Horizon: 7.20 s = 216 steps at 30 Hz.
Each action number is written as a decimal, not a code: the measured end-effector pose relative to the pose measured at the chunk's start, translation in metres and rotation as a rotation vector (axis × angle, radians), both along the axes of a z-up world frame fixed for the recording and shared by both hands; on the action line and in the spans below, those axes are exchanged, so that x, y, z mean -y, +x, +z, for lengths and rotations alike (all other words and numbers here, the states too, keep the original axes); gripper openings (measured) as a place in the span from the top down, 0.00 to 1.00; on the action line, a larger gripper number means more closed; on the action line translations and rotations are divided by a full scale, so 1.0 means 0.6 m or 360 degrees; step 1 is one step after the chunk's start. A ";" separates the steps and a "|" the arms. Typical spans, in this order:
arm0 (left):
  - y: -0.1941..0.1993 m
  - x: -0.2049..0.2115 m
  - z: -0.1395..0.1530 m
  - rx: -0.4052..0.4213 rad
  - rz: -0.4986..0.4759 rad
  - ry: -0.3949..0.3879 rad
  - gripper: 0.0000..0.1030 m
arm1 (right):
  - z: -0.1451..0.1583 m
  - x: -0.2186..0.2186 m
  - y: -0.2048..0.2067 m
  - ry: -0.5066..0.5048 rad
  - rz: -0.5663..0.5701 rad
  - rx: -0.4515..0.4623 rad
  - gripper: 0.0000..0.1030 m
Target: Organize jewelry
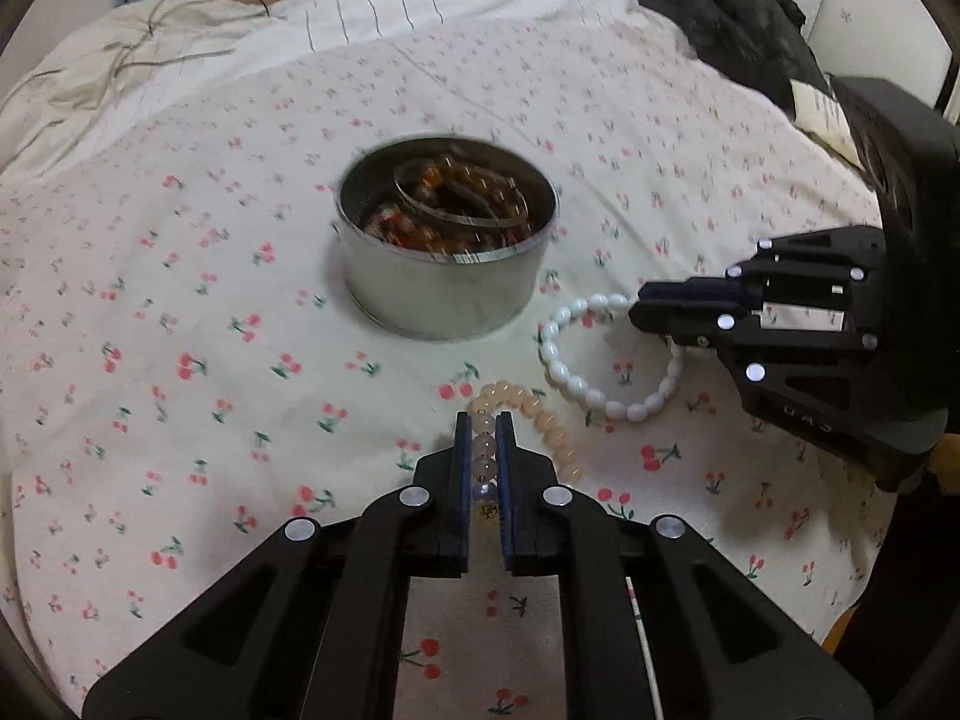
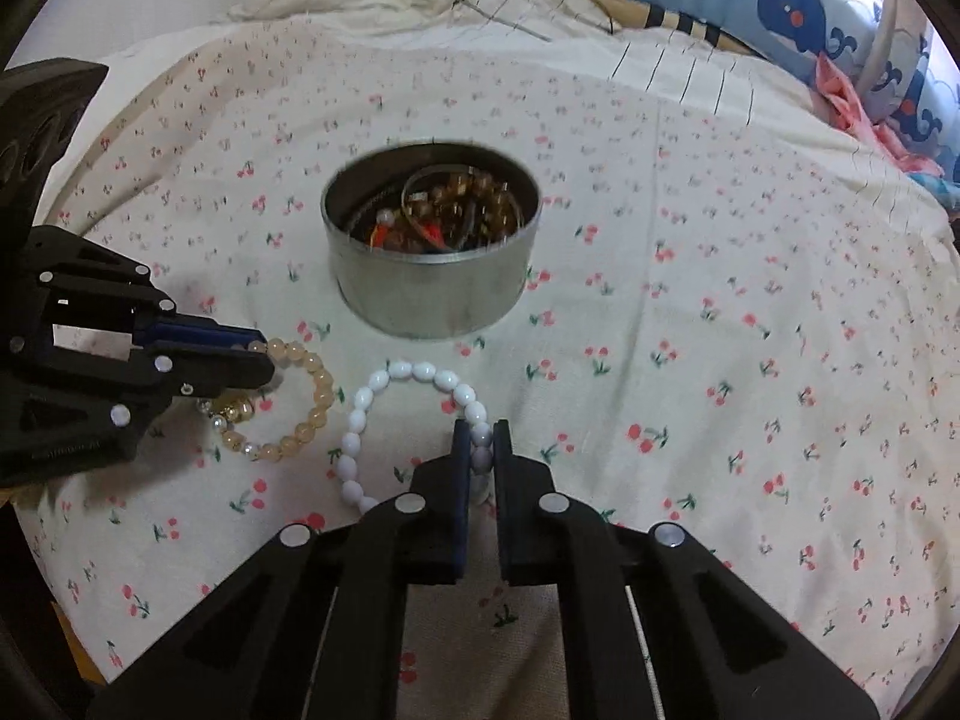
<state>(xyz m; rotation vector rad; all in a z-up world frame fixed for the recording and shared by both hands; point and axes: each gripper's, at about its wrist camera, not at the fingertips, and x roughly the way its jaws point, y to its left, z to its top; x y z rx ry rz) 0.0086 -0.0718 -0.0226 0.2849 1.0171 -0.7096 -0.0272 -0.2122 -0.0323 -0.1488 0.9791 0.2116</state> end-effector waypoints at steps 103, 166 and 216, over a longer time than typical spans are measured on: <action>0.060 -0.013 0.070 0.0355 0.0531 -0.0036 0.21 | 0.060 0.045 0.031 0.0110 -0.0400 0.0193 0.34; 0.022 -0.008 0.006 0.0186 0.0540 0.0016 0.10 | 0.016 0.044 0.007 0.0079 -0.0412 0.0055 0.13; 0.032 0.012 0.016 0.0215 0.0589 0.0145 0.07 | 0.022 0.052 0.008 0.0081 -0.0439 0.0070 0.08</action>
